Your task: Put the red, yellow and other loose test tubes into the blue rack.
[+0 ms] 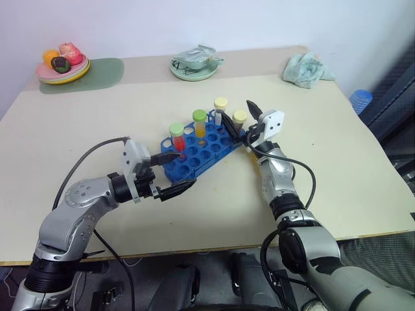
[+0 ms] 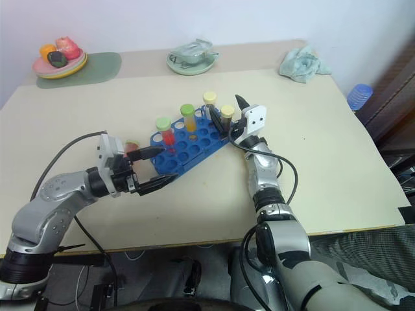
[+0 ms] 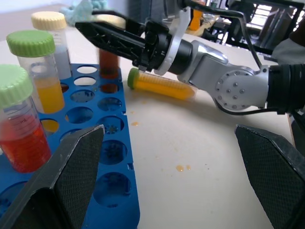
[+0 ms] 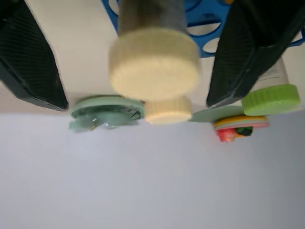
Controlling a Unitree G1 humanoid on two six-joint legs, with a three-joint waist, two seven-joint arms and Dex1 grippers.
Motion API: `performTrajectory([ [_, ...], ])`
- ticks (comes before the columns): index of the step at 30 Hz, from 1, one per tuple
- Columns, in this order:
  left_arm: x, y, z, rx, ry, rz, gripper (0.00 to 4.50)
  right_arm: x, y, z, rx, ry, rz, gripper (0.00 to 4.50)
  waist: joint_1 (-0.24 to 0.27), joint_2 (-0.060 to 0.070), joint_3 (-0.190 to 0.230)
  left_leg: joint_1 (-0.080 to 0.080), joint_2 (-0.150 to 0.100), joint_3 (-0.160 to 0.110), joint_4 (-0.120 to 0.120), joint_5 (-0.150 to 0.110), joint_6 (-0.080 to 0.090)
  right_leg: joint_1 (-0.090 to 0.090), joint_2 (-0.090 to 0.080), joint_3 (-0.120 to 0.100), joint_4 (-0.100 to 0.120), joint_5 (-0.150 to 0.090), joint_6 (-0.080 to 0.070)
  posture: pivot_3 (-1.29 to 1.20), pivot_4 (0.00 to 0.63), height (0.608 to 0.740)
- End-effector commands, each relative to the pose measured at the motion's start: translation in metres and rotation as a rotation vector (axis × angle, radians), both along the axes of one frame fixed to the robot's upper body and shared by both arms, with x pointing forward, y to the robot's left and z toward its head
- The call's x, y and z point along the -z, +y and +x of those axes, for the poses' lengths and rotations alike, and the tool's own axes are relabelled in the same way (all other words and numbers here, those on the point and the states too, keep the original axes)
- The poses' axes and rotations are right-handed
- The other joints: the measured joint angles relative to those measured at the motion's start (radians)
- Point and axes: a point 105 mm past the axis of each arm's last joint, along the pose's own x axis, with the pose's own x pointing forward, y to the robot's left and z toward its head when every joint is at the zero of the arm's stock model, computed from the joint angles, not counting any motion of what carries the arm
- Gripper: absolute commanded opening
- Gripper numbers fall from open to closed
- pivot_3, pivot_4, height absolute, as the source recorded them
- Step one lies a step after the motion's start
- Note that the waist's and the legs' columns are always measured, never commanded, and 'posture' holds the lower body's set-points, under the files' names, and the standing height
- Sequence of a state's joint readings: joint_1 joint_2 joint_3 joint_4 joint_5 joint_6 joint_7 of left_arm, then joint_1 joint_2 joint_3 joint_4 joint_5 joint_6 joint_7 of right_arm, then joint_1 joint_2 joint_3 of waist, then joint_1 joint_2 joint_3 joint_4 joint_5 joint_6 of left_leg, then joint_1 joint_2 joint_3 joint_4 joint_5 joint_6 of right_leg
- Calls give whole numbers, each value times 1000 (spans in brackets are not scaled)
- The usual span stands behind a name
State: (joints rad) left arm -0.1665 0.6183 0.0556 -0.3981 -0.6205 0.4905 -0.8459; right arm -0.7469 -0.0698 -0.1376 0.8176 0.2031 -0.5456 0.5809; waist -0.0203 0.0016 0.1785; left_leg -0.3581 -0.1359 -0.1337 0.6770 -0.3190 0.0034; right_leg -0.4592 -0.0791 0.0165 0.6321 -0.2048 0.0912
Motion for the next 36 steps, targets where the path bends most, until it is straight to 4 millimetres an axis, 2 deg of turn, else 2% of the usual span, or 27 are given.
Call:
performTrajectory([
  [1, -13, -3, -3, 21, -59, -12, 4500, -35, -3, -8, 63, -101, -66, 4484, 1, 0, 0, 0, 0, 0, 0, 0, 0, 0, 0, 0, 0, 0, 0, 0, 150, 740],
  [5, -10, -5, -3, 41, -57, -15, 4500, -52, -18, -21, 145, -29, -174, 4484, 7, 0, 0, -1, 0, 0, 0, 0, 0, -1, 0, 0, 0, 0, 0, 0, 150, 740],
  [9, -7, -8, -1, 66, -56, -16, 4500, -58, -29, -41, 59, 152, -266, 4484, 10, 0, 0, -1, 0, 0, 0, 0, 0, -1, 0, 0, -1, 0, 0, 0, 150, 740],
  [15, -6, -13, 2, 88, -57, -28, 4500, -52, -42, -61, -31, 488, -324, 4484, 7, 0, 0, -1, 1, 0, 0, -1, 1, 0, 0, 0, -1, 0, 0, 0, 150, 740],
  [20, -5, -17, 3, 104, -56, -40, 4500, -38, -56, -66, -52, 770, -346, 4484, 11, -1, 0, -2, 1, 1, 0, -1, 2, 0, -1, 0, -2, 0, 0, 0, 150, 740],
  [22, -5, -18, 4, 106, -56, -40, 4500, -28, -61, -63, -50, 880, -348, 4484, 12, -1, 0, -2, 1, 1, 0, -1, 2, 0, -1, 0, -3, 0, 0, 0, 150, 740],
  [27, -6, -19, 4, 104, -56, -42, 4500, -4, -68, -47, -16, 1008, -370, 4484, 9, -1, 0, -3, 1, 2, 0, -1, 2, 0, -1, 0, -3, 0, 0, 0, 150, 740],
  [36, -3, -13, -1, 63, -46, -43, 4500, 32, -71, -16, 34, 1088, -436, 4484, 7, -2, 0, -3, 1, 2, 1, -1, 2, -1, -1, 0, -3, 0, 1, 0, 150, 740],
])
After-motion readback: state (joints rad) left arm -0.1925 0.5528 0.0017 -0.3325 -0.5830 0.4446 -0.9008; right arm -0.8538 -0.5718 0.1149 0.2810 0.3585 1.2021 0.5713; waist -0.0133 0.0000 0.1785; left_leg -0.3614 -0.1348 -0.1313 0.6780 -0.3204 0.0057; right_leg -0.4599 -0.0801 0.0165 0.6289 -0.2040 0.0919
